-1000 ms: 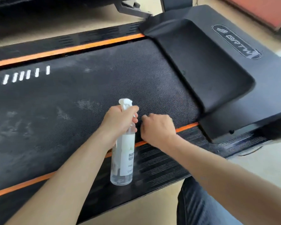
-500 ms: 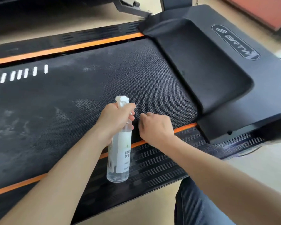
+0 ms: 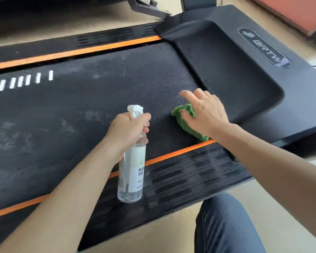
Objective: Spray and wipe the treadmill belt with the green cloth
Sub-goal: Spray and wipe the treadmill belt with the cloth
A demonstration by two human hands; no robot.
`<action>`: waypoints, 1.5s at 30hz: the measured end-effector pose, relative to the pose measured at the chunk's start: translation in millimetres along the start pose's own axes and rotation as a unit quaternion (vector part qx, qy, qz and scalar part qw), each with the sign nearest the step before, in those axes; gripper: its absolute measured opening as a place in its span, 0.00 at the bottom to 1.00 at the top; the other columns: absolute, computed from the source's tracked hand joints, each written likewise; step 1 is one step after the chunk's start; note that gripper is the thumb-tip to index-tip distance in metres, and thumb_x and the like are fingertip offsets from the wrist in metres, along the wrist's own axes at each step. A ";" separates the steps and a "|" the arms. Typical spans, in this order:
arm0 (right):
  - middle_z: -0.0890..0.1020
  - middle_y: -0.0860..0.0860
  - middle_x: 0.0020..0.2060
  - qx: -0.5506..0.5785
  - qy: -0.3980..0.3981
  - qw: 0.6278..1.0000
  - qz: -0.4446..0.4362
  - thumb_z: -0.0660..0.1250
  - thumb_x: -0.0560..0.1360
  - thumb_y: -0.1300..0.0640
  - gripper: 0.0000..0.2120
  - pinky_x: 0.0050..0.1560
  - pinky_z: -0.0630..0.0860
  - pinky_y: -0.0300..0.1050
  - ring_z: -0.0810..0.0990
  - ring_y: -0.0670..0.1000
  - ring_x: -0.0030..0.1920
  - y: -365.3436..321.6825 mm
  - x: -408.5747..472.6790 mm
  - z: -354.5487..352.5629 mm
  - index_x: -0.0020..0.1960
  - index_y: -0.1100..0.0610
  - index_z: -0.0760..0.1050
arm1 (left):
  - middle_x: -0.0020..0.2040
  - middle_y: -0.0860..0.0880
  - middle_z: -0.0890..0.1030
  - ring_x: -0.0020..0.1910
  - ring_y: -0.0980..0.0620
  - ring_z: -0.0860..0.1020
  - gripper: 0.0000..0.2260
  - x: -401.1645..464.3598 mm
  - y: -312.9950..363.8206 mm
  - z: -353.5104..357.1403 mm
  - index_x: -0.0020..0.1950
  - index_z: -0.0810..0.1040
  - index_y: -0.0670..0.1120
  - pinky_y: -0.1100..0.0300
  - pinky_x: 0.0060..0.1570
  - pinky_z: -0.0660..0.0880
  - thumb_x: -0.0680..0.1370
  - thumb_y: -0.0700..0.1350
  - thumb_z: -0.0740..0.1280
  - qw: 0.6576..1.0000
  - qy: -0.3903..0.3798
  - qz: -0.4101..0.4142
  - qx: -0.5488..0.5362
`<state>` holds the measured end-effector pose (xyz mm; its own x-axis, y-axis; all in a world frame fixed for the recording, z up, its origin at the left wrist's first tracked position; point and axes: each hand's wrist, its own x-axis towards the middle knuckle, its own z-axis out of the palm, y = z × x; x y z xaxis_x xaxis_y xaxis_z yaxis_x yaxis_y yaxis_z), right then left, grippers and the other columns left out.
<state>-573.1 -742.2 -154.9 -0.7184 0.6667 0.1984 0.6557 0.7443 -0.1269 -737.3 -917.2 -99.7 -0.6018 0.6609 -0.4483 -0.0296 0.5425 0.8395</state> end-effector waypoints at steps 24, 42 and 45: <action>0.81 0.54 0.46 0.035 -0.071 0.997 0.002 0.56 0.81 0.43 0.15 0.40 0.67 0.51 0.80 0.59 0.48 -113.0 -24.8 58.9 0.50 0.55 0.71 | 0.35 0.48 0.83 0.28 0.49 0.81 0.12 8.1 5.8 -14.1 0.44 0.82 0.43 0.61 0.33 0.79 0.80 0.50 0.70 0.999 -0.004 -0.006 -0.034; 0.82 0.53 0.47 -0.002 -0.075 0.997 0.018 0.56 0.81 0.43 0.15 0.37 0.65 0.49 0.82 0.59 0.47 -109.3 -23.6 53.2 0.51 0.55 0.71 | 0.35 0.48 0.83 0.28 0.50 0.81 0.12 5.0 -2.3 -17.5 0.44 0.82 0.43 0.59 0.36 0.81 0.80 0.50 0.70 1.000 -0.021 -0.007 -0.011; 0.83 0.56 0.48 -0.075 -0.044 0.993 0.086 0.56 0.81 0.44 0.14 0.41 0.74 0.52 0.83 0.61 0.47 -38.3 -2.4 42.3 0.51 0.54 0.72 | 0.36 0.48 0.83 0.27 0.51 0.81 0.12 3.5 -4.9 -20.1 0.45 0.83 0.42 0.61 0.32 0.80 0.80 0.50 0.70 1.000 -0.022 -0.010 -0.012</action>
<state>-606.3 -770.7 -191.6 -0.6061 0.7890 0.1003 0.7927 0.6096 -0.0044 -755.3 -928.0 -99.3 -0.5650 0.6730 -0.4774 -0.0597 0.5438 0.8371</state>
